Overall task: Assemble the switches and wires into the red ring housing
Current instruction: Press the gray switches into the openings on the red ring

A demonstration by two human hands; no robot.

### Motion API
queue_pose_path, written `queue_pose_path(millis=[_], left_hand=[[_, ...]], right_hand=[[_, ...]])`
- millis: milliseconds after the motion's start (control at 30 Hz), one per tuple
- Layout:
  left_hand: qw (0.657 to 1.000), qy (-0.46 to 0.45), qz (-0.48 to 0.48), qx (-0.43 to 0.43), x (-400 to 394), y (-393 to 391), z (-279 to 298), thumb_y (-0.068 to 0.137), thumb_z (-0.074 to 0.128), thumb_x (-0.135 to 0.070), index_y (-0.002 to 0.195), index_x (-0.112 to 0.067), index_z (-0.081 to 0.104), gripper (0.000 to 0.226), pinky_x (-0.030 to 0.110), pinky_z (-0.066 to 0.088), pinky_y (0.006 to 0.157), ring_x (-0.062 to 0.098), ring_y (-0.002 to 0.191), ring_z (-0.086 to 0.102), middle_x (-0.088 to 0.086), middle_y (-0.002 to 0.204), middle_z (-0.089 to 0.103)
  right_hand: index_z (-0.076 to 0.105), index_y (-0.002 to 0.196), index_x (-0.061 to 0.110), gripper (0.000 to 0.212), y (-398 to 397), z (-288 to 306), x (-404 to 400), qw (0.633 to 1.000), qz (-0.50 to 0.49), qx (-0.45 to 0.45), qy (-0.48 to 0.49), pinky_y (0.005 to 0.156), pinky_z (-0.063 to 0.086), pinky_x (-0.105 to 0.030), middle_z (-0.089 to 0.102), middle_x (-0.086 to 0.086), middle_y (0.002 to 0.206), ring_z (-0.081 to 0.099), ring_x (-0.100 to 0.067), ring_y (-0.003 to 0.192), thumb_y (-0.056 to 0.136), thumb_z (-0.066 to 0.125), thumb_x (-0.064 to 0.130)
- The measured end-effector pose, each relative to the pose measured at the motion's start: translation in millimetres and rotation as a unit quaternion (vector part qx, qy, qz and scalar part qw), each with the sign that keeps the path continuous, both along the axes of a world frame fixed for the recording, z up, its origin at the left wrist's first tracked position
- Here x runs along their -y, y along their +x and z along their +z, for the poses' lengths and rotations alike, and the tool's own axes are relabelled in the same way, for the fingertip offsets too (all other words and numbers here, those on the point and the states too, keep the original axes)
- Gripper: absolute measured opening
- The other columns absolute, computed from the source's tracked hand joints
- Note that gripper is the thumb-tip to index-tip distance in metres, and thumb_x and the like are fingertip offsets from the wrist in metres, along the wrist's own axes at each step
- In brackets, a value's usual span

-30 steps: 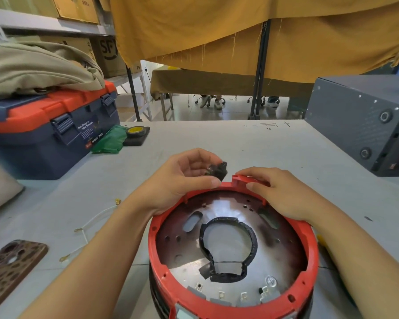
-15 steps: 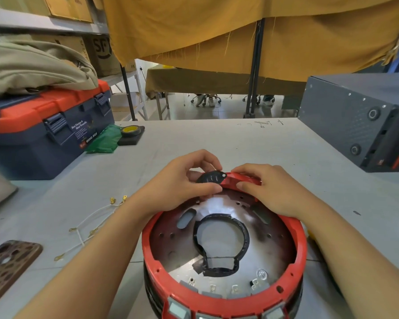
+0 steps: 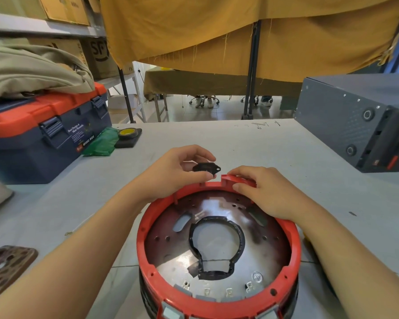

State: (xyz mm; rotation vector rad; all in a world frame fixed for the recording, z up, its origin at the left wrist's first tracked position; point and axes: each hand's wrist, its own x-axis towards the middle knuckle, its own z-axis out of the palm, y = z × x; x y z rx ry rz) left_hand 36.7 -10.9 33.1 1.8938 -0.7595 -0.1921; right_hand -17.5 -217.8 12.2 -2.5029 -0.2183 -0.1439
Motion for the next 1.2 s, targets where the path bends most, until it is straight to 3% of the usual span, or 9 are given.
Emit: queue_pose_path(millis=[200, 533, 1033, 1200], left_hand=[[0.99, 0.079, 0.005, 0.119, 10, 5, 2, 0.076, 0.076, -0.017, 0.106, -0.025, 0.068, 0.032, 0.024, 0.048, 0.093, 0.005, 0.097, 0.064, -0.011, 0.102, 0.07], [0.982, 0.112, 0.039, 0.148, 12, 7, -9, 0.076, 0.076, -0.026, 0.105, -0.026, 0.067, 0.031, 0.027, 0.049, 0.091, 0.004, 0.091, 0.063, -0.012, 0.097, 0.07], [0.969, 0.144, 0.031, 0.196, 15, 4, -11, 0.077, 0.076, -0.018, 0.107, -0.017, 0.068, 0.031, 0.01, 0.044, 0.086, 0.0, 0.089, 0.06, -0.005, 0.099, 0.069], [0.974, 0.137, 0.043, 0.175, 15, 4, -12, 0.074, 0.078, -0.018, 0.105, -0.016, 0.069, 0.033, 0.012, 0.044, 0.089, 0.008, 0.091, 0.063, -0.002, 0.1, 0.068]], right_hand=[[0.06, 0.121, 0.031, 0.028, -1, 0, 0, 1.0, -0.001, -0.004, 0.003, 0.09, 0.045, -0.032, 0.064, 0.004, 0.115, 0.057, -0.014, 0.102, 0.094, 0.053, 0.029], [0.061, 0.119, 0.031, 0.027, 1, -2, 1, 1.0, -0.002, -0.002, 0.016, 0.091, 0.045, -0.031, 0.065, 0.004, 0.115, 0.058, -0.014, 0.102, 0.093, 0.055, 0.028], [0.061, 0.119, 0.031, 0.027, 1, -3, 2, 1.0, 0.0, 0.001, 0.015, 0.088, 0.045, -0.028, 0.065, 0.003, 0.114, 0.057, -0.013, 0.1, 0.093, 0.056, 0.028], [0.049, 0.131, 0.037, 0.04, -1, -3, 1, 1.0, 0.024, 0.014, 0.013, 0.091, 0.042, -0.024, 0.062, 0.006, 0.12, 0.057, -0.013, 0.107, 0.092, 0.057, 0.028]])
